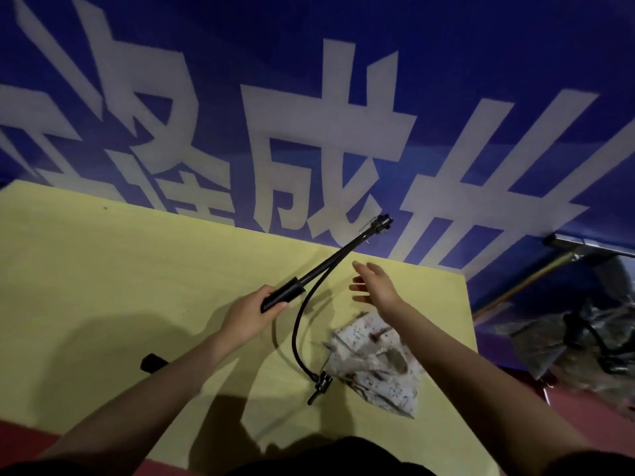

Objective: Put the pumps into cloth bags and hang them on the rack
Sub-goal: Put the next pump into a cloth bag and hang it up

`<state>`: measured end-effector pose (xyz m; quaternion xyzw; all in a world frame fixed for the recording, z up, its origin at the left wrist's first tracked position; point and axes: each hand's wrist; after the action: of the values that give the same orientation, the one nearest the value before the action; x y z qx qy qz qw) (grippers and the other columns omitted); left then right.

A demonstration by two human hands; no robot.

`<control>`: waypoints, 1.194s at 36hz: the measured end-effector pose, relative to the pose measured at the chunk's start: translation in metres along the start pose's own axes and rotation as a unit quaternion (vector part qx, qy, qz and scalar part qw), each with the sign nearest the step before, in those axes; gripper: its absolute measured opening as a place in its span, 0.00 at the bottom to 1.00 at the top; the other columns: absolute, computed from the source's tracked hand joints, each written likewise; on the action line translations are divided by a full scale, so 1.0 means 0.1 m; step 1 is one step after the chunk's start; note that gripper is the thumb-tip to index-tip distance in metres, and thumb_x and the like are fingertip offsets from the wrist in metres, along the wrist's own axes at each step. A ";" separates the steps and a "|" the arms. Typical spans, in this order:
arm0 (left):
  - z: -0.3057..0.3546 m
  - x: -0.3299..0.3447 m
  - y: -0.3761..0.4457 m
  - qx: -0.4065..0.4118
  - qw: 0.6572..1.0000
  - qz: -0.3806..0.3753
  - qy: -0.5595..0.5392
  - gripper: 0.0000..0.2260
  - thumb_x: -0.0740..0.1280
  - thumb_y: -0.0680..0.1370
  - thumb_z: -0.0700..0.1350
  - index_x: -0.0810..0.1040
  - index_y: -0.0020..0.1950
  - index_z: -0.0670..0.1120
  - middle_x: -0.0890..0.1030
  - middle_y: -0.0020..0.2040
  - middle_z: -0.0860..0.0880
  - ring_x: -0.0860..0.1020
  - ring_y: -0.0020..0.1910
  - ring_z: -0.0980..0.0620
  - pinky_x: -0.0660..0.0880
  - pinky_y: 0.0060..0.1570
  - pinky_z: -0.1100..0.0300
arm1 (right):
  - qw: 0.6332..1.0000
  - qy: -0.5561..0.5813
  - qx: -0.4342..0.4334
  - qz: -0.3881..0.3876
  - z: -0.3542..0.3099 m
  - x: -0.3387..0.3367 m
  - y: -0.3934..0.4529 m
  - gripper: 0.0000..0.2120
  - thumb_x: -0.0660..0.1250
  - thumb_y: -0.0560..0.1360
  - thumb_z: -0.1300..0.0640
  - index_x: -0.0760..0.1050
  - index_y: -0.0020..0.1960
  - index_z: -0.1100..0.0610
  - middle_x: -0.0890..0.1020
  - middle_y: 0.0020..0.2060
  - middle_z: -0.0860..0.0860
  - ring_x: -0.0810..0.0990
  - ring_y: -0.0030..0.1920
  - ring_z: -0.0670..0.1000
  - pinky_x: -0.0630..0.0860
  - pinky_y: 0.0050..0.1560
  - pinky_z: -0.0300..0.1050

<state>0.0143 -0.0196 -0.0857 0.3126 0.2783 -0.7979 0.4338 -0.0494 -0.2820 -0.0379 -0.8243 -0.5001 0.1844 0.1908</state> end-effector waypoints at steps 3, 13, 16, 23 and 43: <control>0.06 -0.06 -0.05 0.000 1.000 -0.002 -0.007 0.12 0.68 0.75 0.59 0.73 0.53 0.55 0.81 0.44 0.55 0.79 0.38 0.56 0.70 0.33 0.61 | 0.998 0.062 -0.015 0.009 -0.19 -0.15 -0.02 0.35 0.66 0.77 0.45 0.56 0.76 0.57 0.76 0.59 0.60 0.81 0.51 0.55 0.80 0.44 0.47; 0.18 -0.25 -0.35 0.010 0.998 0.014 0.058 0.16 0.71 0.73 0.53 0.67 0.52 0.50 0.79 0.40 0.52 0.78 0.38 0.49 0.71 0.34 0.57 | 0.982 0.184 -0.029 0.024 -0.73 -0.39 -0.26 0.13 0.59 0.82 0.57 0.71 0.62 0.65 0.77 0.36 0.57 0.77 0.29 0.50 0.79 0.32 0.38; 0.19 -0.33 -0.47 0.037 0.996 0.029 0.070 0.14 0.67 0.76 0.58 0.70 0.57 0.53 0.78 0.39 0.55 0.77 0.35 0.55 0.69 0.32 0.59 | 0.975 0.215 -0.049 0.038 -0.81 -0.36 -0.36 0.12 0.56 0.83 0.61 0.67 0.66 0.61 0.74 0.34 0.56 0.76 0.29 0.50 0.78 0.27 0.38; 0.10 -0.52 -0.67 0.050 0.992 0.065 0.095 0.14 0.62 0.78 0.59 0.71 0.59 0.53 0.79 0.39 0.53 0.78 0.35 0.53 0.72 0.34 0.55 | 0.994 0.050 -0.076 0.059 -0.81 -0.29 -0.44 0.15 0.61 0.80 0.47 0.71 0.58 0.57 0.73 0.41 0.54 0.73 0.39 0.52 0.75 0.41 0.45; 0.38 -0.75 -0.75 0.062 0.991 -0.037 -0.111 0.04 0.63 0.80 0.55 0.73 0.44 0.60 0.75 0.31 0.51 0.72 0.26 0.58 0.72 0.30 0.58 | 0.971 0.173 -0.165 -0.004 -1.11 -0.07 -0.67 0.09 0.61 0.80 0.57 0.77 0.53 0.60 0.76 0.29 0.54 0.76 0.28 0.51 0.77 0.32 0.43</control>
<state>-0.0284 0.0271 0.0078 0.2379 0.1900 -0.8590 0.4116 -0.0480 -0.2739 0.0922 -0.8617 -0.4864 -0.0469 0.1368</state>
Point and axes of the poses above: each hand's wrist, its own y-axis towards the middle knuckle, its own x-axis out of the palm, z = x × y
